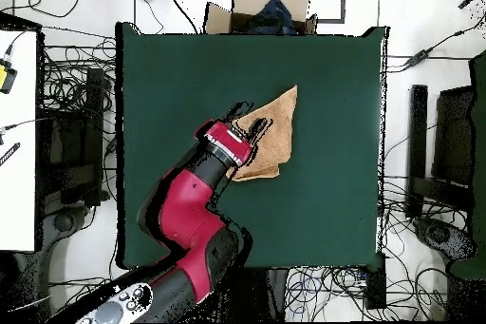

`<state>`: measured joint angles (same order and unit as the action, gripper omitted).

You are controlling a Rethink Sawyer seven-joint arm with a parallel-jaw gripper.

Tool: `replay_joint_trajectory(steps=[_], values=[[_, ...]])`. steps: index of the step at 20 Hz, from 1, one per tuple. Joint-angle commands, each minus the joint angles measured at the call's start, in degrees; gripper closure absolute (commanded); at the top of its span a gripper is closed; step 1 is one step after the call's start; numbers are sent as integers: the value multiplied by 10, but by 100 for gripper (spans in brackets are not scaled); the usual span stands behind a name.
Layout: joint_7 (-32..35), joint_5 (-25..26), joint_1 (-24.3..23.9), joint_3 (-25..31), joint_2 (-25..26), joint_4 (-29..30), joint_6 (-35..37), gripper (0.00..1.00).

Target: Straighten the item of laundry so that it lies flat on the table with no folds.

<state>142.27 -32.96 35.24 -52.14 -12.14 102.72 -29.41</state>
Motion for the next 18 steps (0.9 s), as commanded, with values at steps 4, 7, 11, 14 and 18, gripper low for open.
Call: replay_joint_trajectory(steps=[4, 7, 11, 14, 18], values=[[-46, 99, -19, 13, 7, -72, 86, 0], [-39, 143, -38, 23, -16, -78, 98, 0], [-40, 192, -54, 39, -44, -91, 140, 0], [-46, 244, -71, 68, -82, -99, 189, 0], [-60, 339, -123, 142, -154, -105, 248, 0]])
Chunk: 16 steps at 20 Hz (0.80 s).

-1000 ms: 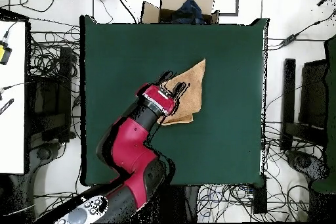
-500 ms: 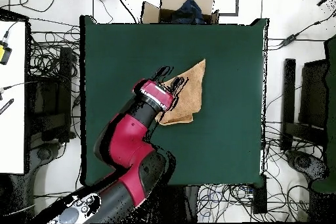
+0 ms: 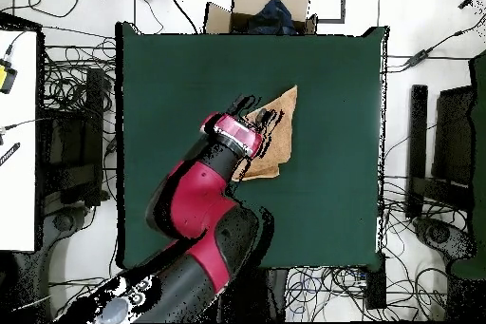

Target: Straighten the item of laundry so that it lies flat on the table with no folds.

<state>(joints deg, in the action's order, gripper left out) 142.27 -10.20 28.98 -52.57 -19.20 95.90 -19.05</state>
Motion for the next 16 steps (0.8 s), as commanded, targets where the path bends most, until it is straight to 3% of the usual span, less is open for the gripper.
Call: replay_joint_trajectory(steps=[1, 3, 6, 9, 11, 13, 16], values=[[-54, 121, -66, 153, -91, -36, 147, 0], [-33, 127, -65, 146, -88, -38, 135, 0], [18, 90, -35, 90, -34, -45, 66, 0], [41, 14, 1, 18, 39, -41, -24, 0], [44, 3, 2, 18, 47, -38, -31, 0], [37, 30, -13, 46, 27, -40, -6, 0], [33, 90, -64, 135, -44, -34, 53, 0]])
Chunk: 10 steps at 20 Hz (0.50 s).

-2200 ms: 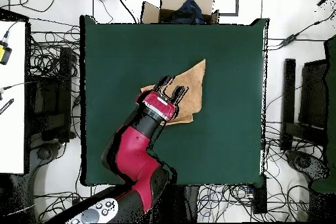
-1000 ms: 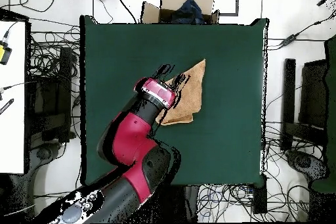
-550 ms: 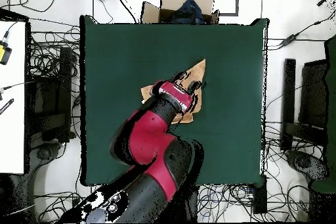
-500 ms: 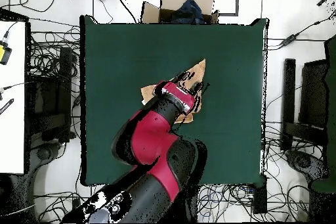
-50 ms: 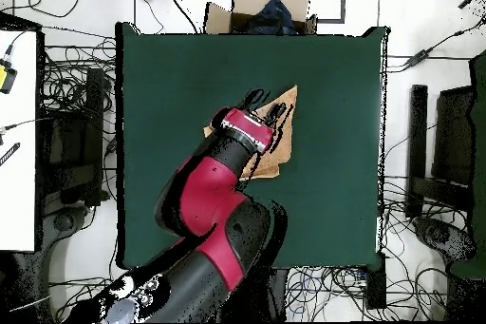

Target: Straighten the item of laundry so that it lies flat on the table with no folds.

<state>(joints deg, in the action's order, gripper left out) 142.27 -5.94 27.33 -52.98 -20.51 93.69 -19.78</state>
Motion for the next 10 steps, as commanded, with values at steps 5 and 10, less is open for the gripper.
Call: replay_joint_trajectory(steps=[5, 10], values=[[15, 74, -71, 173, -52, -13, 101, 0], [33, 104, -122, 249, -84, 3, 105, 0]])
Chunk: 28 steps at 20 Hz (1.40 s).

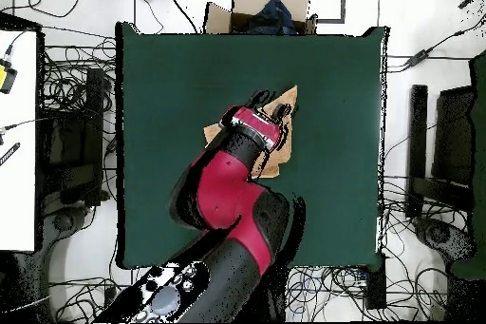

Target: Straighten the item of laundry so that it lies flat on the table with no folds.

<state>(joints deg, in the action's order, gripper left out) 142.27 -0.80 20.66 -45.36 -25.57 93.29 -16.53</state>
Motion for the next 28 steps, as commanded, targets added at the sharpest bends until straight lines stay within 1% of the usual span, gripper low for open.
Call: replay_joint_trajectory(steps=[1, 5, 6, 8, 9, 12, 17, 23, 28], values=[[38, 55, -64, 188, -38, 12, 72, 0], [54, 76, -118, 267, -72, 41, 81, 0], [53, 79, -120, 268, -70, 40, 73, 0], [61, 83, -138, 291, -70, 45, 62, 0], [69, 88, -157, 315, -75, 53, 59, 0], [83, 74, -177, 343, -83, 68, 68, 0], [81, 75, -236, 417, -114, 97, 99, 0], [75, 65, -263, 449, -122, 109, 94, 0], [58, 62, -287, 472, -131, 111, 114, 0]])
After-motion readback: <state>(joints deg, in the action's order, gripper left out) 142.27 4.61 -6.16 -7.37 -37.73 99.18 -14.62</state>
